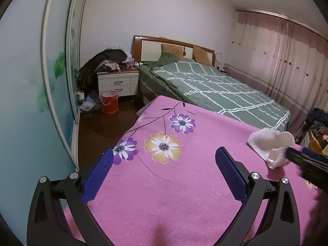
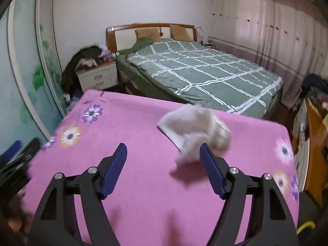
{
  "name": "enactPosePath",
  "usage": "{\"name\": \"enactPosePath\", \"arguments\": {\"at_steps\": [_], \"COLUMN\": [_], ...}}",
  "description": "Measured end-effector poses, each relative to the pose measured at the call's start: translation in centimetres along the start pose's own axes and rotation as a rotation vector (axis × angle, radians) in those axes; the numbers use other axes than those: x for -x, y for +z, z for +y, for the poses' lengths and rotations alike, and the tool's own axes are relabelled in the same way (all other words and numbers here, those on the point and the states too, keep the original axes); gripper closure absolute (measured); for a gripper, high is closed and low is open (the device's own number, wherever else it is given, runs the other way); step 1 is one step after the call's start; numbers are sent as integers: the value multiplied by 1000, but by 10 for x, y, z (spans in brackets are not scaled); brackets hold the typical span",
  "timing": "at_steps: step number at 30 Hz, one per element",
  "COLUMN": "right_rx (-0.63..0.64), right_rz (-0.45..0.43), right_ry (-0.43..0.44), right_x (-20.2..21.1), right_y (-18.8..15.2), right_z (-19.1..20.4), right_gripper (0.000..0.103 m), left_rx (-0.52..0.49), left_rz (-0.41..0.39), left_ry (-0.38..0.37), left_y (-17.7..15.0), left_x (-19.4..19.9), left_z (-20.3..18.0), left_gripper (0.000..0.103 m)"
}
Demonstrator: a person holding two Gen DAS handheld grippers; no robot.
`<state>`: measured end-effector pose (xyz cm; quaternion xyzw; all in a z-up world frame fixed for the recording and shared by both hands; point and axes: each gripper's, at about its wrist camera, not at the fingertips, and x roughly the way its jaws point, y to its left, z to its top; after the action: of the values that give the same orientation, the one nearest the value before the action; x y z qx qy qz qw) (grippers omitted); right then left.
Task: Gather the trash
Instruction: 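Grasp the white tissue on the paper cup with the right gripper and lift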
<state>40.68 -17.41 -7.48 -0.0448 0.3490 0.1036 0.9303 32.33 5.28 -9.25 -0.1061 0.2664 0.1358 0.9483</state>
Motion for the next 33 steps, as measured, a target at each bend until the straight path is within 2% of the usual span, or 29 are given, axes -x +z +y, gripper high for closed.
{"name": "enactPosePath", "arguments": {"at_steps": [3,7,10,16,18,21,22,23,30,33], "right_rx": [28,50,41,103,125,189,189,169,76,53], "right_rz": [30,39,74,99,108,105,109,130,118,101], "right_ry": [-30,-124,-147,-306,-357,-427,-421,-386,-224,-183], "right_x": [-37,-73,-96,-121,-124,-119,-116,-113,-70,-46], "right_y": [14,29,33,37,34,22,19,15,-10,-18], "right_z": [13,13,7,4,1,-1,-3,-7,-24,-31], "right_gripper": [38,38,38,37,43,74,98,103,103,103], "left_rx": [-12,-47,-66,-84,-83,-81,-83,-87,-104,-111], "left_rz": [16,2,1,5,10,18,18,19,18,16], "left_ry": [-2,5,1,-5,-7,-14,-15,-14,-22,-27], "left_y": [-1,-3,-4,-6,-6,-6,-6,-5,-6,-6], "left_x": [-1,0,0,0,-1,-2,-1,-1,0,0], "left_z": [-3,-10,-15,-20,-20,-20,-20,-21,-25,-27], "left_gripper": [5,5,5,5,5,5,5,5,5,5]}}
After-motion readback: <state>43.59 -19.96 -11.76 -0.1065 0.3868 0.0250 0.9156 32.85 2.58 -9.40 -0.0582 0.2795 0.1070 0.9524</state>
